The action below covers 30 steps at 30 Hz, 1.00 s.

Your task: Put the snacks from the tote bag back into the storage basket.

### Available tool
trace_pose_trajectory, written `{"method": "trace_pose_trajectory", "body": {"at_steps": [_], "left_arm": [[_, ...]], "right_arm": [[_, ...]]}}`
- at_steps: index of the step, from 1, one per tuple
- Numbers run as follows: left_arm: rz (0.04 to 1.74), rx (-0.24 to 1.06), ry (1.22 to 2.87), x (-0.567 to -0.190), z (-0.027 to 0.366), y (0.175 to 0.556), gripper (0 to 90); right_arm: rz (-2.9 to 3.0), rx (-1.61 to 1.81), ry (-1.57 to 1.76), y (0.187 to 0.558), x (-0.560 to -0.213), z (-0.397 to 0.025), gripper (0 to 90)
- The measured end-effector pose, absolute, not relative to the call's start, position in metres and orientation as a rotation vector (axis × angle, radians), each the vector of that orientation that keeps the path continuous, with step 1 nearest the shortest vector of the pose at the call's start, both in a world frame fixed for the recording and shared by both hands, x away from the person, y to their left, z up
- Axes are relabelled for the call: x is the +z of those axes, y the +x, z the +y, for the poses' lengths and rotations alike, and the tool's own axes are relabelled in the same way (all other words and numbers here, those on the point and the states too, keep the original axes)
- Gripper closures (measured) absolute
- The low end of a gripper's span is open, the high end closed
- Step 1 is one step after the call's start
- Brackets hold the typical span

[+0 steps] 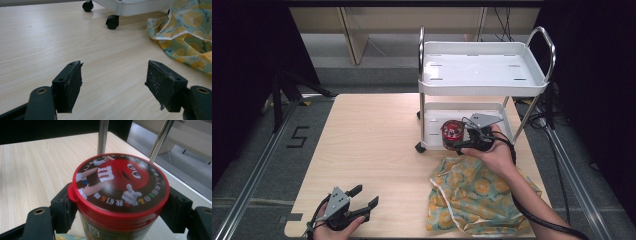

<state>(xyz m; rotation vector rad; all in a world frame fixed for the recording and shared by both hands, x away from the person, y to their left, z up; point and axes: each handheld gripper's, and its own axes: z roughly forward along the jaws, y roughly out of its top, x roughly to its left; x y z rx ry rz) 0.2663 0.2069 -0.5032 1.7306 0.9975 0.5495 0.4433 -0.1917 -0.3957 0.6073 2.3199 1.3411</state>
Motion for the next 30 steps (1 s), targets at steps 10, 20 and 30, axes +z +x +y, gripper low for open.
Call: {"method": "trace_pose_trajectory", "body": {"at_steps": [10, 20, 30], "left_arm": [[0.997, 0.550, 1.731, -0.503, 0.207, 0.266, 28.1], [0.997, 0.549, 1.732, -0.503, 0.207, 0.266, 28.1], [0.996, 0.550, 1.732, -0.503, 0.207, 0.266, 28.1]], "right_arm": [[2.319, 1.338, 0.625, 0.449, -0.398, -0.190, 26.5], [2.328, 1.329, 0.641, 0.455, -0.397, -0.187, 26.5], [2.314, 1.331, 0.668, 0.462, -0.400, -0.183, 26.5]]}}
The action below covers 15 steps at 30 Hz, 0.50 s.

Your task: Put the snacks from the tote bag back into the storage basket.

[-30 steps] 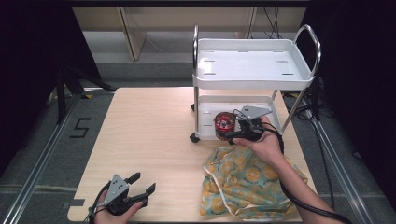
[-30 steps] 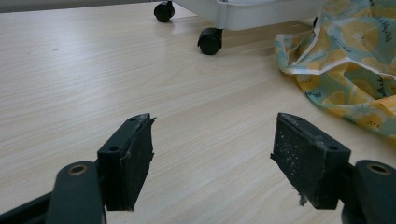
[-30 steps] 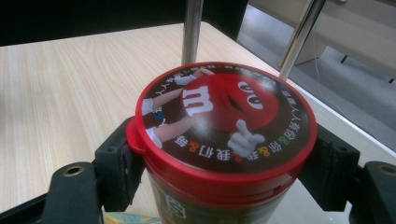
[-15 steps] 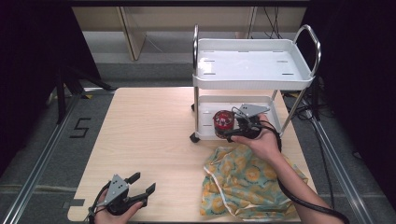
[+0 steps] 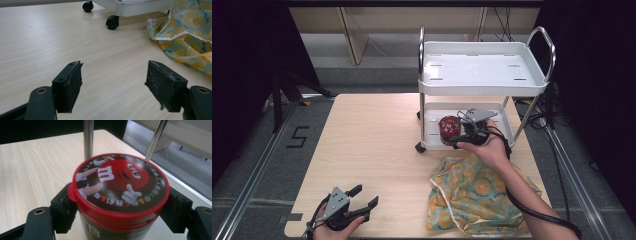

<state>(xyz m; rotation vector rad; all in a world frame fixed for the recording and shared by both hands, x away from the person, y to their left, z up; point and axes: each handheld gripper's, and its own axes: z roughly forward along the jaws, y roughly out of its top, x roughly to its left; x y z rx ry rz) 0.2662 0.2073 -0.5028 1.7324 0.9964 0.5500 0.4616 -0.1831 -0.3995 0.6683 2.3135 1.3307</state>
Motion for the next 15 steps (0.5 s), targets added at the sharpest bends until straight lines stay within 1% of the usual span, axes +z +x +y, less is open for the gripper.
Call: {"method": "trace_pose_trajectory", "body": {"at_steps": [4, 7, 8, 15], "left_arm": [[0.995, 0.550, 1.732, -0.503, 0.207, 0.266, 28.1], [0.988, 0.546, 1.721, -0.503, 0.207, 0.267, 28.1], [0.987, 0.546, 1.722, -0.503, 0.207, 0.267, 28.1], [0.990, 0.543, 1.708, -0.503, 0.206, 0.267, 28.1]], "right_arm": [[2.322, 1.328, 0.688, 0.464, -0.399, -0.182, 26.5], [2.302, 1.286, 0.632, 0.469, -0.399, -0.181, 26.5], [2.316, 1.296, 0.679, 0.467, -0.399, -0.180, 26.5], [2.309, 1.303, 0.681, 0.471, -0.400, -0.175, 26.5]]}}
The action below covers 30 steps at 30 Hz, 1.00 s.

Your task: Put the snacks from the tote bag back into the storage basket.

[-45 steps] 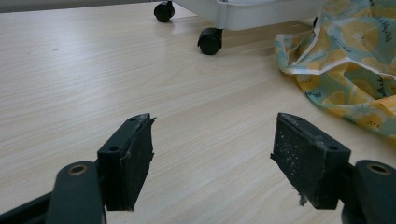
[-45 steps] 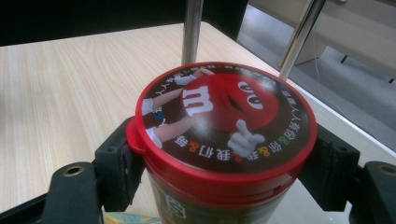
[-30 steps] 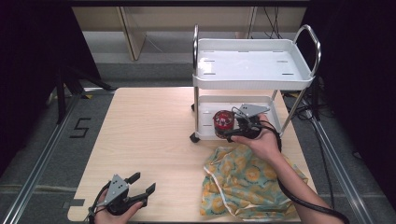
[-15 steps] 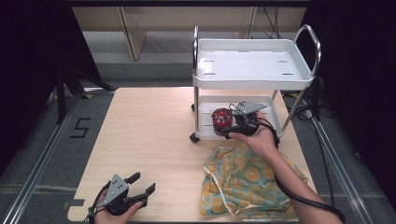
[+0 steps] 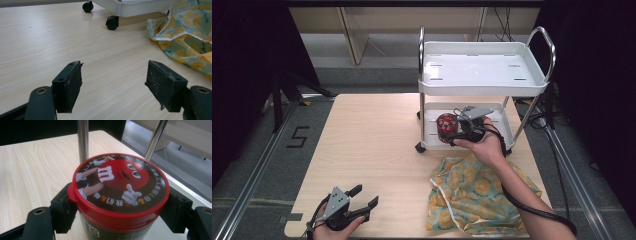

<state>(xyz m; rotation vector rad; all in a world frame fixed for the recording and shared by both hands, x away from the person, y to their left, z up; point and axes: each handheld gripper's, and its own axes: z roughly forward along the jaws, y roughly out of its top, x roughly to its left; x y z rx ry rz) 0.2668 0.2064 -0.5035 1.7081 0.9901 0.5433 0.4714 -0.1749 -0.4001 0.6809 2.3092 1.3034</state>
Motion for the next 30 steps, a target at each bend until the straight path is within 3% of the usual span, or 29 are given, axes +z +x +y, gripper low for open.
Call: {"method": "trace_pose_trajectory", "body": {"at_steps": [30], "left_arm": [[0.986, 0.545, 1.718, -0.503, 0.207, 0.267, 28.0]], "right_arm": [[2.304, 1.279, 0.680, 0.485, -0.402, -0.166, 26.5]]}}
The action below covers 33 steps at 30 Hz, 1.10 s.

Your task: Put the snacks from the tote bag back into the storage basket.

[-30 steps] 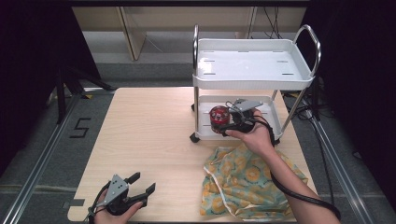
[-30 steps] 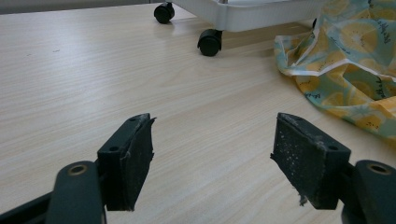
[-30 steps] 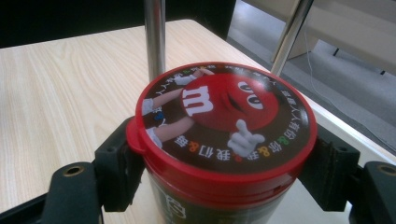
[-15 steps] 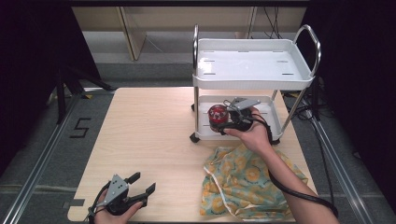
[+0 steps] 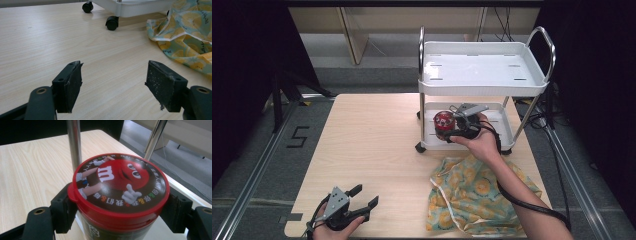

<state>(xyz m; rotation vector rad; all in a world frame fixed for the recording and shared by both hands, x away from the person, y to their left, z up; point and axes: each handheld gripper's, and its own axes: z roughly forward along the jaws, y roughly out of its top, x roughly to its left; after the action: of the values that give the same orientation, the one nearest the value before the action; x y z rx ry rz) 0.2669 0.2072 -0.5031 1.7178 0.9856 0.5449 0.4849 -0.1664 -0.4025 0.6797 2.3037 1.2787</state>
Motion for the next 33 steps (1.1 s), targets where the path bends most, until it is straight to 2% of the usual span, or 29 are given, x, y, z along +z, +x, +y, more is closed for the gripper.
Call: {"method": "trace_pose_trajectory", "body": {"at_steps": [33], "left_arm": [[0.984, 0.543, 1.717, -0.503, 0.207, 0.267, 28.1]], "right_arm": [[2.327, 1.268, 0.696, 0.497, -0.413, -0.155, 26.5]]}}
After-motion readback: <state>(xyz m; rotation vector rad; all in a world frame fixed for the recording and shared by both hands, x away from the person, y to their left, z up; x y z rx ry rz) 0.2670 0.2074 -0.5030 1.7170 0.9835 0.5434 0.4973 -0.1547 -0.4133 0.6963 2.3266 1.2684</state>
